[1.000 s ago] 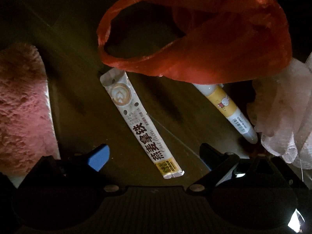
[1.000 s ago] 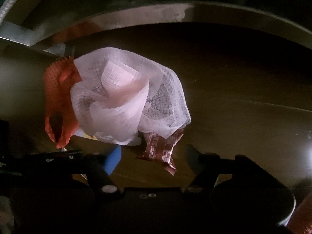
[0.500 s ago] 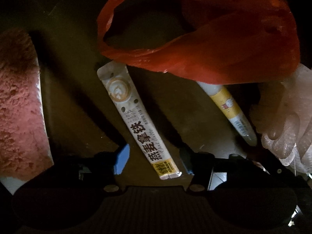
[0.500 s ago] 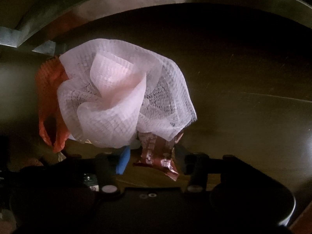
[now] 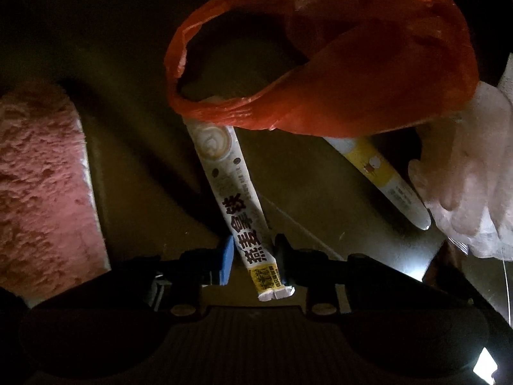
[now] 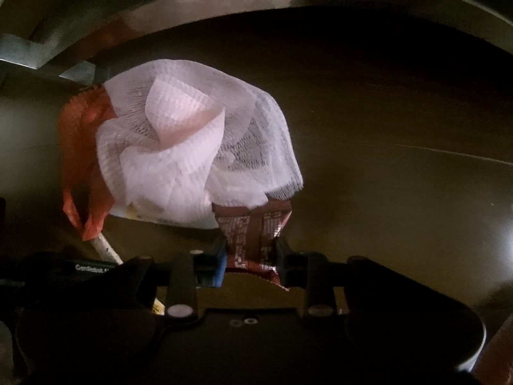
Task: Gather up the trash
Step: 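Raise the snack stick and brown wrapper off the floor with both tools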
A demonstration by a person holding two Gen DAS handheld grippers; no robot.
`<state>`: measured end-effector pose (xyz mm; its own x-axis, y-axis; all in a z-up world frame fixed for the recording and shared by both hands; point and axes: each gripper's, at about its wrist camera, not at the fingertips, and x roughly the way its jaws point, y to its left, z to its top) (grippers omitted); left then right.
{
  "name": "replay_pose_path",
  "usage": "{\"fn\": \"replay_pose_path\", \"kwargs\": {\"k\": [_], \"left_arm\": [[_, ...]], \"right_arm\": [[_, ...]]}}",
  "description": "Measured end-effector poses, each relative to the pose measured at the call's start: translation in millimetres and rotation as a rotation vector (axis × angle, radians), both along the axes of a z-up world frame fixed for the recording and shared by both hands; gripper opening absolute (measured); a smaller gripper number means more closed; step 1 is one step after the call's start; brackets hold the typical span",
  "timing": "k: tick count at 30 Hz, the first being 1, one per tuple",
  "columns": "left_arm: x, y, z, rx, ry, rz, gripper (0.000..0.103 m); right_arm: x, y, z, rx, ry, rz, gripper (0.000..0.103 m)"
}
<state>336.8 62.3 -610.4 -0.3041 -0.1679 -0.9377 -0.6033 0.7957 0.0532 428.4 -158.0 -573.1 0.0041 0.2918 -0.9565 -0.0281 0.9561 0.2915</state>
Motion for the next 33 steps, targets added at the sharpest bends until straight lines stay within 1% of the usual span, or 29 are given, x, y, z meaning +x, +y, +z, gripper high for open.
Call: {"fn": "replay_pose_path", "kwargs": {"k": [5,9,12,14,17,18,22,23,24,25,26,28,31,33], "left_arm": [[-0.8,-3.5,29.7,0.001,-0.038,-0.015,0.025],[-2.3,-7.1,59.9,-0.003,-0.063,-0.024,0.023],[-7.4,-7.9,93.9,-0.014,-0.094,-0.024,0.021],[-6.9,-9.8,119.2,-0.023,-0.126,-0.028,0.014],[-2.5,-18.0,157.6,-0.025,-0.180,-0.036,0.012],[-2.5,-18.4,169.9,-0.020,-0.195,-0.044,0.008],[-6.6,-5.2,204.3,-0.009,-0.235,-0.029,0.008],[-8.1,-4.0,210.9,-0.004,-0.247,-0.039,0.008],[-9.1,-4.2,216.5,-0.018,-0.257,-0.060,0.008],[-11.7,-4.8,214.1,-0.025,-0.256,-0.084,0.008],[-12.6,-8.2,214.7,-0.010,-0.249,-0.121,0.008],[-14.6,-11.9,207.2,-0.006,-0.231,-0.170,0.008],[-18.7,-11.3,192.5,-0.025,-0.177,-0.148,0.008],[-20.5,-11.7,178.3,-0.060,-0.136,-0.124,0.010]], "right_arm": [[-12.2,-6.0,29.0,-0.012,-0.028,-0.007,0.029],[-25.1,-13.3,63.5,-0.016,-0.064,-0.007,0.029],[-35.8,-18.1,92.7,-0.016,-0.096,-0.007,0.029],[-43.7,-19.1,113.6,-0.011,-0.123,-0.007,0.029],[-56.7,-18.7,147.6,-0.008,-0.174,0.002,0.029],[-61.1,-19.7,158.4,-0.006,-0.192,0.002,0.029],[-81.2,-31.6,199.6,0.017,-0.241,-0.032,0.029],[-87.4,-34.9,209.5,0.029,-0.251,-0.041,0.029],[-93.4,-37.0,217.9,0.046,-0.262,-0.042,0.029],[-99.1,-38.1,224.4,0.061,-0.272,-0.038,0.029],[-104.7,-39.8,229.4,0.072,-0.281,-0.029,0.029],[-117.2,-39.4,237.6,0.073,-0.308,0.019,0.029],[-124.4,-39.2,236.9,0.079,-0.303,0.028,0.029],[-120.9,-40.7,234.7,0.089,-0.305,0.024,0.029]]}}
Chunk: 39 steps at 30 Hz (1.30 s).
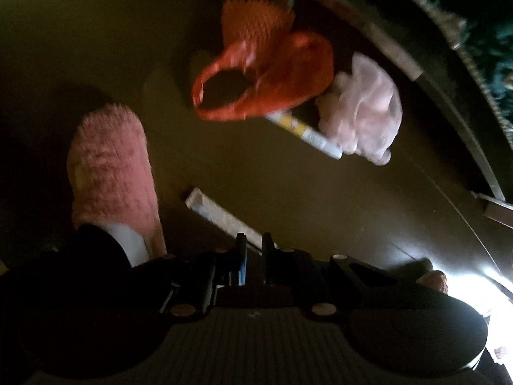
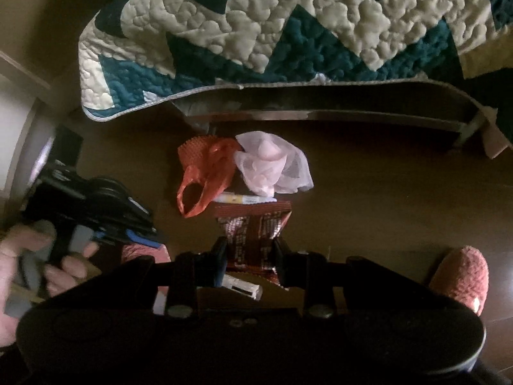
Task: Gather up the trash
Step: 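Raise the snack stick and brown wrapper off the floor with both tools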
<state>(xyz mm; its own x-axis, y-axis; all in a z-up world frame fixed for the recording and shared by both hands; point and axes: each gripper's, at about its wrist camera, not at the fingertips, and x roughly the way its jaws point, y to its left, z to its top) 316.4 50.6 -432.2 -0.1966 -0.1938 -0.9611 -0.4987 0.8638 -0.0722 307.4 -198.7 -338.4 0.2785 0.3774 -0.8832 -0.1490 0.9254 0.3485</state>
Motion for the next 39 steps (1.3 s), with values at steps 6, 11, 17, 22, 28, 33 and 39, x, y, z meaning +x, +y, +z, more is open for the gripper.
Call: {"fn": "replay_pose_path", "kwargs": {"k": [6,11,17,22,28,33,39], "left_arm": [[-3.3,-12.9,-56.0,-0.063,0.099,0.029,0.064],[-10.2,-22.8,-105.6,-0.065,0.179,0.064,0.074],[-35.5,-4.9,-152.5,-0.014,0.215,0.250,0.074],[-52.0,3.3,-173.1,0.032,0.229,0.295,0.072],[-63.0,6.7,-185.8,0.038,0.219,0.329,0.065],[-61.2,6.9,-185.1,-0.008,0.182,0.334,0.037],[-45.5,-1.3,-184.9,-0.020,0.138,0.271,0.032]], "right_arm": [[21.9,-2.9,-8.0,0.059,0.002,0.003,0.029],[34.1,-3.0,-9.6,0.081,-0.006,0.020,0.029],[46.5,-6.5,-22.6,0.130,0.032,-0.018,0.029],[49.2,-9.1,-27.6,0.183,0.070,-0.048,0.029],[48.4,-9.3,-29.6,0.211,0.094,-0.056,0.029],[50.9,-8.1,-29.2,0.221,0.095,-0.065,0.029],[52.2,-11.9,-28.0,0.214,0.080,-0.083,0.029]]}}
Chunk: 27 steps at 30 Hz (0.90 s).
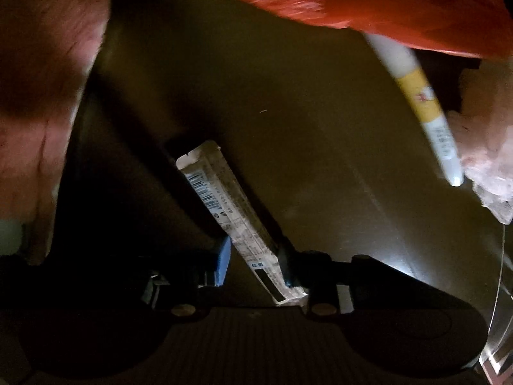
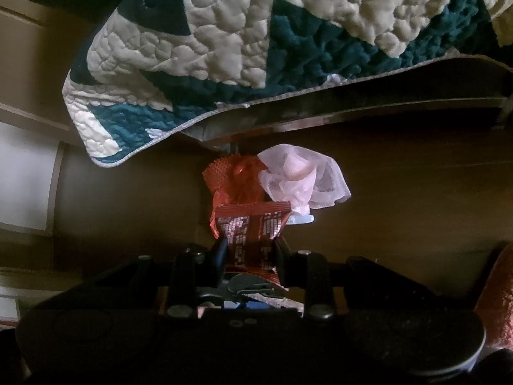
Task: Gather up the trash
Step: 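Raise the snack stick and brown wrapper off the floor with both tools, then carry the snack stick and wrapper with both tools over the wastebasket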
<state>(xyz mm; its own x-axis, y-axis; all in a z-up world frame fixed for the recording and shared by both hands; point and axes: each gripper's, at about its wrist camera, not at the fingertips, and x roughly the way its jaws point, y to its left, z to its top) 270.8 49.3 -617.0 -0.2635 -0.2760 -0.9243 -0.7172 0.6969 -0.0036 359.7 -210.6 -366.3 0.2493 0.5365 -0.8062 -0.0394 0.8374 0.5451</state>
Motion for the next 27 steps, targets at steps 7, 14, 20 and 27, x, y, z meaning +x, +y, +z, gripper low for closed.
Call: {"fn": "replay_pose_path", "kwargs": {"k": [7,14,20,27], "left_arm": [[34.2,-12.2,10.1,0.020,-0.073,-0.086,0.028],[54.1,-21.7,35.1,0.017,-0.143,-0.121,0.028],[67.6,-19.0,97.1,0.028,-0.255,-0.143,0.028],[94.6,2.5,244.4,0.057,-0.497,-0.208,0.028]], "right_arm": [[2.0,-2.1,1.8,-0.026,-0.026,-0.020,0.029],[4.2,-8.1,9.1,-0.061,-0.076,-0.046,0.029],[3.4,-9.8,29.3,-0.071,-0.157,-0.059,0.029],[-11.6,-7.6,88.4,-0.061,-0.350,-0.076,0.029]]}}
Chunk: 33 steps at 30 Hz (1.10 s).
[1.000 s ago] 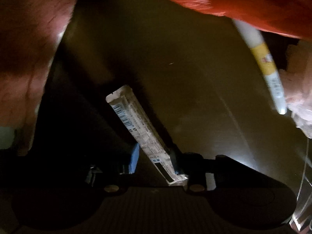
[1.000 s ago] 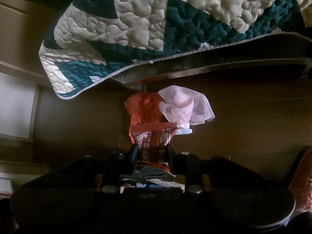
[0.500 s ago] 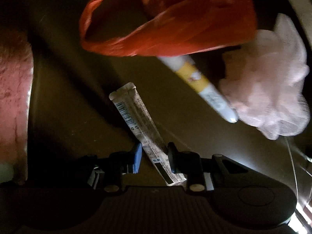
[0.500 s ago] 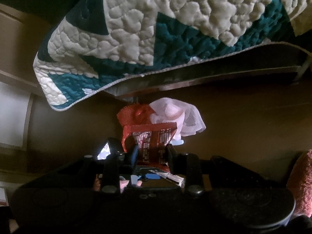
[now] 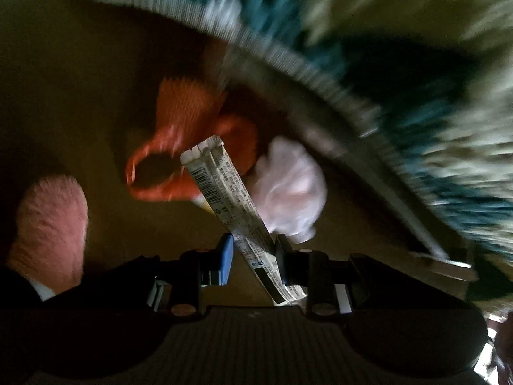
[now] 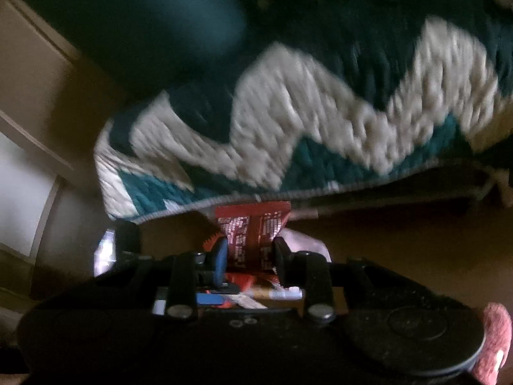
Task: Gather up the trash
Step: 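Carry the snack stick and wrapper with both tools over the wastebasket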
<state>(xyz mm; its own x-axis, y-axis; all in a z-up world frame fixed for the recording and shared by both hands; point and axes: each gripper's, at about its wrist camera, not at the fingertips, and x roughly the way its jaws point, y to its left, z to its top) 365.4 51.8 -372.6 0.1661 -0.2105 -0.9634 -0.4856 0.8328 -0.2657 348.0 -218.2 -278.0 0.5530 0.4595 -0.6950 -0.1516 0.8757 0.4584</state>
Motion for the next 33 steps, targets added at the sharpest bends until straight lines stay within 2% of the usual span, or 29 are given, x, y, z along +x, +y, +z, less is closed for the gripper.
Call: {"fn": "replay_pose_path", "kwargs": {"k": [1,5,9,11,15,18,26,33], "left_arm": [[6.1,-9.0,18.7,0.003,-0.037,-0.001,0.028],[-5.0,-1.6,102.7,-0.007,-0.186,-0.012,0.028],[-22.1,-2.3,173.0,-0.018,-0.317,-0.029,0.028],[-30.1,-6.1,199.2,0.010,-0.345,-0.051,0.028],[-47.8,-3.4,245.5,-0.008,-0.420,-0.070,0.028],[-57.0,-4.0,282.3,0.009,-0.467,-0.101,0.028],[-51.1,-9.5,390.7,0.082,-0.597,-0.169,0.028],[-11.0,-20.6,479.5,0.208,-0.703,-0.212,0.028]], "right_arm": [[-3.6,-0.2,10.2,0.005,-0.026,0.001,0.029],[-31.6,4.1,67.9,0.001,-0.161,0.029,0.029],[-58.5,5.2,121.8,0.003,-0.252,0.040,0.029],[-72.1,6.2,146.1,-0.004,-0.291,0.039,0.029],[-97.4,8.0,187.7,-0.016,-0.363,0.034,0.029],[-109.1,8.6,211.5,-0.027,-0.396,0.032,0.029],[-102.1,13.2,295.3,-0.074,-0.523,0.033,0.029],[-65.2,20.1,348.0,-0.111,-0.585,0.032,0.029]]}}
